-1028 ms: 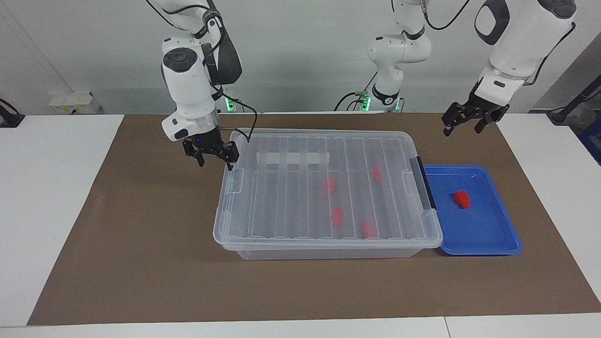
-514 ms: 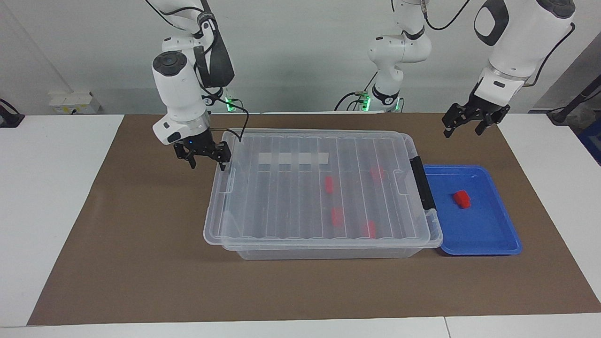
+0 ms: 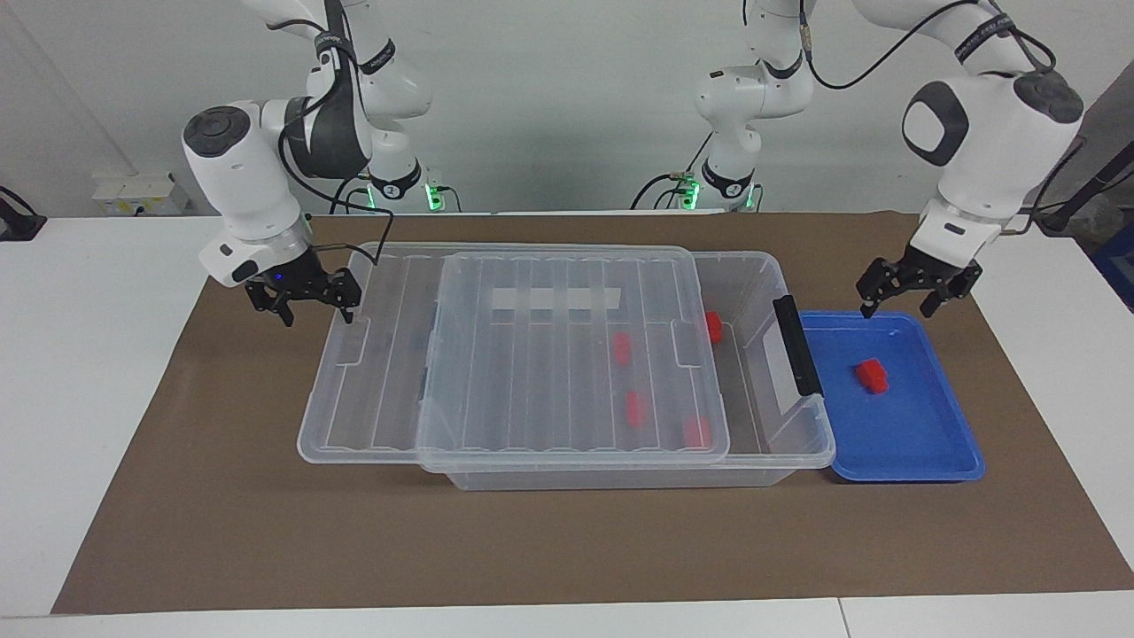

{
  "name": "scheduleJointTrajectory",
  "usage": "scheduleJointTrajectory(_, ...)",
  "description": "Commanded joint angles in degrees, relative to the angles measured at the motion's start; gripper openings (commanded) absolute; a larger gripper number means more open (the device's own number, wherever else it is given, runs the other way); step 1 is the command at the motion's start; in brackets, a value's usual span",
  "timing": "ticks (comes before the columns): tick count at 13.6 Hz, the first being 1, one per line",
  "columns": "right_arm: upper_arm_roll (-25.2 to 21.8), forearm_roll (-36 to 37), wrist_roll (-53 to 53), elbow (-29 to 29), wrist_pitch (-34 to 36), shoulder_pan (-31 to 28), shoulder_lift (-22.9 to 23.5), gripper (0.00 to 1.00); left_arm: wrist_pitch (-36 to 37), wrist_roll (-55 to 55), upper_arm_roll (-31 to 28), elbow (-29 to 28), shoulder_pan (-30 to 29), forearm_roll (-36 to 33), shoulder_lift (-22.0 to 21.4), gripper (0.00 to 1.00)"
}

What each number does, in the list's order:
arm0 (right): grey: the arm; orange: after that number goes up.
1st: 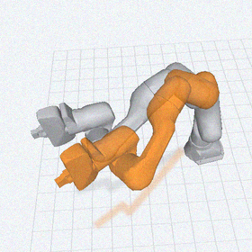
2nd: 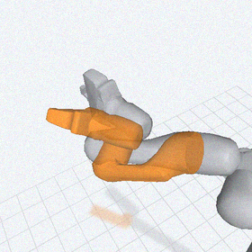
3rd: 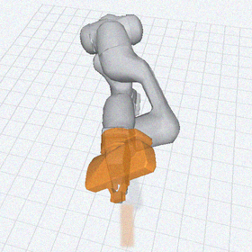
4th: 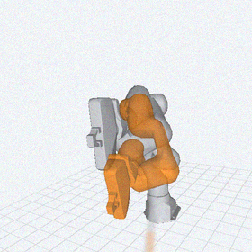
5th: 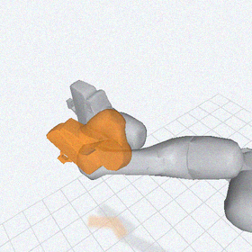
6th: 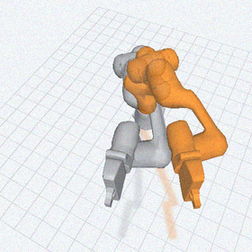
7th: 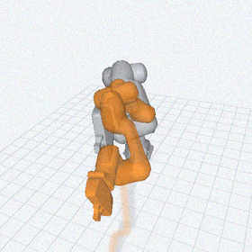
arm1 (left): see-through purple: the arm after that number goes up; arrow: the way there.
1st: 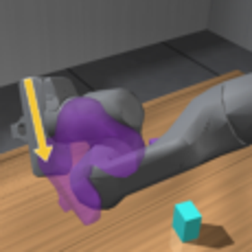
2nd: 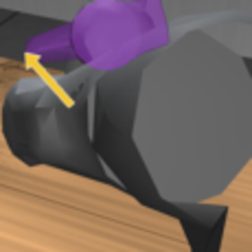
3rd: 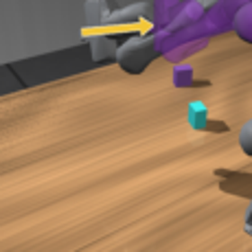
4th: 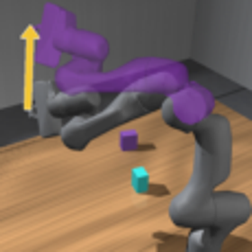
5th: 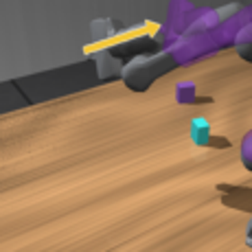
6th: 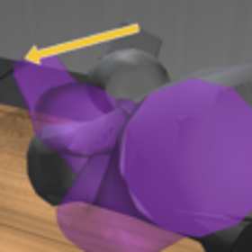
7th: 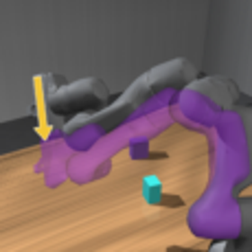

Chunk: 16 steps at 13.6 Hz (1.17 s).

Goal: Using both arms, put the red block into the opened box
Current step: 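Slide the lid away from the tray while the left gripper reaches the block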

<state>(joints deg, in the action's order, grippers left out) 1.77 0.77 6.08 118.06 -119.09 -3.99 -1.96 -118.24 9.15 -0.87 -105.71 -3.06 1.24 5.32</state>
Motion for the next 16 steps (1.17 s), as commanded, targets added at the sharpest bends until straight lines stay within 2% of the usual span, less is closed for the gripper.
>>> scheduleJointTrajectory(1,0.4,-0.5,7.4,0.7,0.0,-4.0,-1.0,0.99,-10.0,1.5,0.3,-3.4,-0.8,-0.7,3.6,1.00)
scheduleJointTrajectory(5,0.3,0.2,11.1,0.4,-1.0,-6.3,-0.8,1.00,-16.3,9.8,0.2,-4.7,-1.9,-0.7,10.2,1.00)
scheduleJointTrajectory(11,0.2,0.5,11.0,0.0,-1.0,-7.3,-0.7,1.00,-18.0,8.6,0.2,-7.6,-5.9,-0.6,10.8,1.00)
scheduleJointTrajectory(13,0.2,0.5,10.6,-1.2,-0.2,-7.4,-0.2,1.00,-18.1,4.9,0.2,-9.2,-6.0,-0.7,10.5,1.00)
scheduleJointTrajectory(16,0.2,0.5,8.6,-6.1,3.8,-7.0,0.7,1.00,-20.2,-4.0,0.3,-11.7,-4.9,-0.7,10.1,1.00)
